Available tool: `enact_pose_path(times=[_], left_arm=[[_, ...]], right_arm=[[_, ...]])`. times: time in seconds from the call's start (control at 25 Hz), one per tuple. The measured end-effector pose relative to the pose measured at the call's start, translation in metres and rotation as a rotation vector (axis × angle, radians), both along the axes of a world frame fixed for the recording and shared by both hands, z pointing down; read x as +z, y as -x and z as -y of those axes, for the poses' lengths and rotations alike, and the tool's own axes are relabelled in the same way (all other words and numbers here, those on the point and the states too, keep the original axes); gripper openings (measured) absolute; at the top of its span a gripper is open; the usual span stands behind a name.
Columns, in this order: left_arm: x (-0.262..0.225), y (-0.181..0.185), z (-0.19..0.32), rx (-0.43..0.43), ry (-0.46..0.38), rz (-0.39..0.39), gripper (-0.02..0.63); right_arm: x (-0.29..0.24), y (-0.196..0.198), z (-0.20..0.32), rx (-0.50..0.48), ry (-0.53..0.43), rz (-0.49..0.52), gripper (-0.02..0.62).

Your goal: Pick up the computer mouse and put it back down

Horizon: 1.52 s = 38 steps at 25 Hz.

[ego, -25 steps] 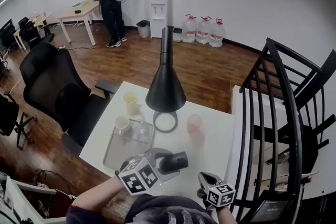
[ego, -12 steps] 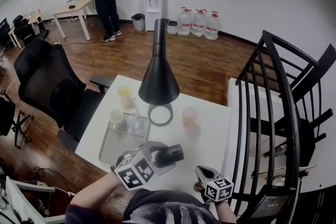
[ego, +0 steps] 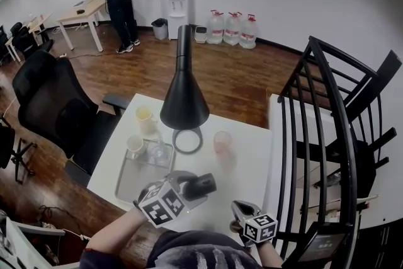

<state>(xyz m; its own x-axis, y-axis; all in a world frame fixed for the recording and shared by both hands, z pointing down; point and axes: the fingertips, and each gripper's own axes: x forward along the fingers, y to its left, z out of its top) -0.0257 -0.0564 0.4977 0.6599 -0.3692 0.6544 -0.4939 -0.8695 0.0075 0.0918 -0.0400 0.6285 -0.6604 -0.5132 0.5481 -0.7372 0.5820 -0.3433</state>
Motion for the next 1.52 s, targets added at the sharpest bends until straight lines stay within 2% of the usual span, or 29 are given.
enact_pose_path(times=[0.36, 0.52, 1.2, 1.52], left_arm=[[0.051, 0.0, 0.017, -0.019, 0.094, 0.024, 0.278], [0.072, -0.001, 0.025, -0.021, 0.107, 0.067, 0.278], [0.168, -0.004, 0.046, -0.069, 0.239, 0.155, 0.278], [0.204, -0.001, 0.049, -0.101, 0.268, 0.193, 0.278]], right_arm=[[0.003, 0.002, 0.001, 0.002, 0.005, -0.006, 0.003], [0.005, -0.001, 0.001, 0.014, 0.006, -0.009, 0.003], [0.011, -0.017, -0.004, 0.053, 0.022, -0.029, 0.003], [0.008, -0.024, -0.006, 0.071, 0.025, -0.04, 0.003]])
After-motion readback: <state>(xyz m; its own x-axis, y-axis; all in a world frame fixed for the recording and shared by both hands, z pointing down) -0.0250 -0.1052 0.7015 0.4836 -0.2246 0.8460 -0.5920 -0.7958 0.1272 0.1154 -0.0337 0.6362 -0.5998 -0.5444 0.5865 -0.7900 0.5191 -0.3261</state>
